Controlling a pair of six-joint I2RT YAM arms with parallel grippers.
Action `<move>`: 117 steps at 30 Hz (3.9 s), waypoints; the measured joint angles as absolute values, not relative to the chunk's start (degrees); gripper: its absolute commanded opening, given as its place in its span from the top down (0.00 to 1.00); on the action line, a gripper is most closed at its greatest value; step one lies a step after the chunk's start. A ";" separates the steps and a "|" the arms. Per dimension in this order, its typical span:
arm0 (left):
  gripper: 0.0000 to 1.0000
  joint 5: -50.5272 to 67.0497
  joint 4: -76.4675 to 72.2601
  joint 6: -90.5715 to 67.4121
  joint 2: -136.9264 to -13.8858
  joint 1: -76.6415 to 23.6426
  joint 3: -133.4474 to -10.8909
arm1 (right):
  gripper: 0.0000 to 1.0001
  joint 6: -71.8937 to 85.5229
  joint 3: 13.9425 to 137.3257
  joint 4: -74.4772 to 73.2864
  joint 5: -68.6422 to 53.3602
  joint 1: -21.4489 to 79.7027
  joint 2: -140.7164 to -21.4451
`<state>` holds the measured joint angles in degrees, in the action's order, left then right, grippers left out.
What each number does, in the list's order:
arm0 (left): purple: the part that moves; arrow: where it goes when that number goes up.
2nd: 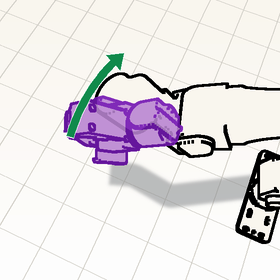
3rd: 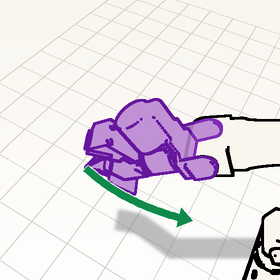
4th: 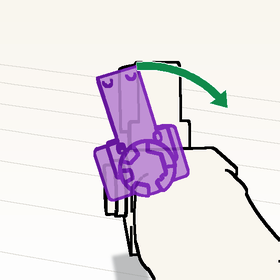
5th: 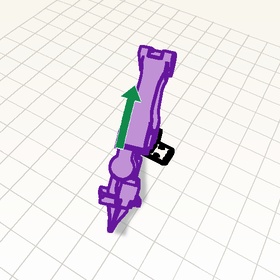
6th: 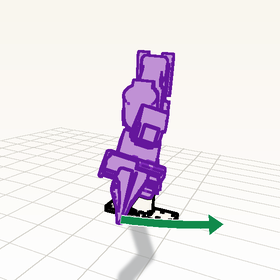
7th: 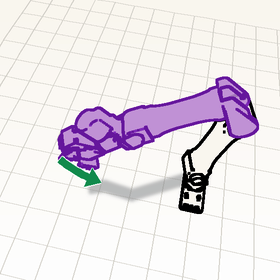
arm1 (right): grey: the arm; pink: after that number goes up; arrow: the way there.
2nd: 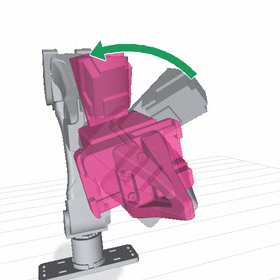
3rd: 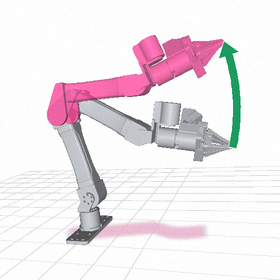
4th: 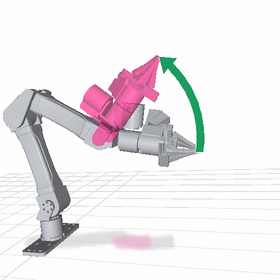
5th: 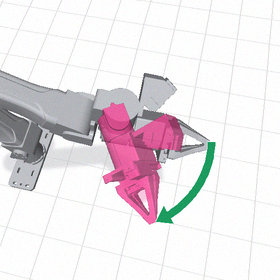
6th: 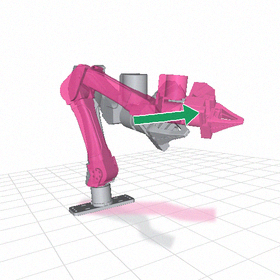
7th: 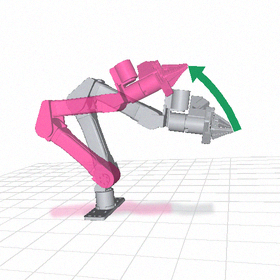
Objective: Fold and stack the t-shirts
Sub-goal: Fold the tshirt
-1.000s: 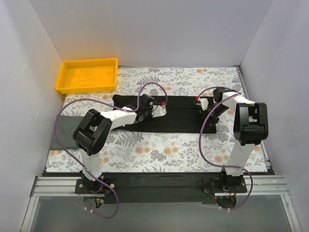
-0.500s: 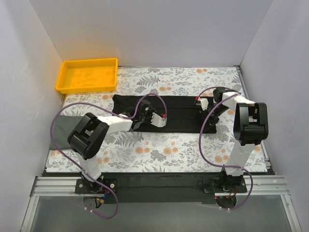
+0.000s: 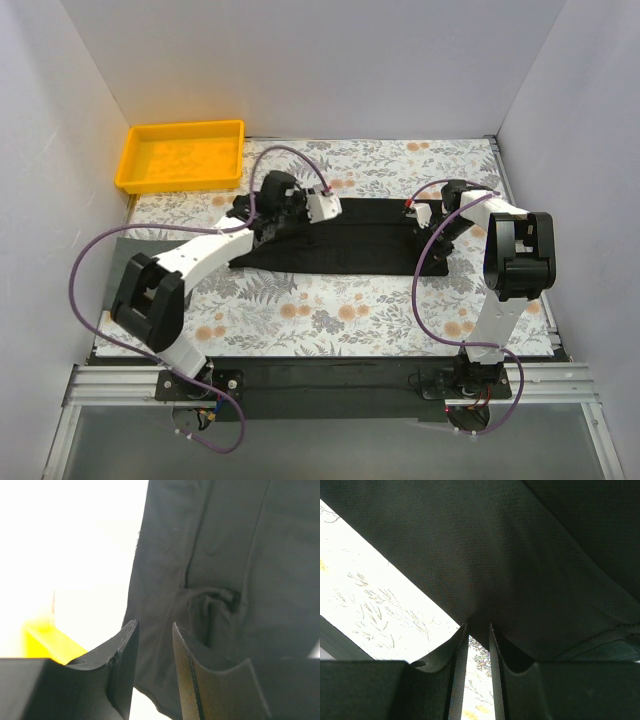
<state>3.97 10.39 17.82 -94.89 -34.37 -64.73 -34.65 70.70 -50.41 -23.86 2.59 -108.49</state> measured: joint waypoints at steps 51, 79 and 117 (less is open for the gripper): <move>0.95 29.98 25.17 -67.81 -107.42 -1.89 -66.15 | 0.73 -33.56 70.70 -50.72 -23.24 2.59 -108.49; 0.81 36.93 4.91 -83.44 -116.77 -1.87 -73.21 | 0.73 -33.43 70.72 -51.48 -22.46 2.59 -108.49; 0.82 5.39 40.64 -39.40 -112.25 -16.60 -77.60 | 0.74 -32.05 93.32 -46.85 -13.76 5.23 -122.06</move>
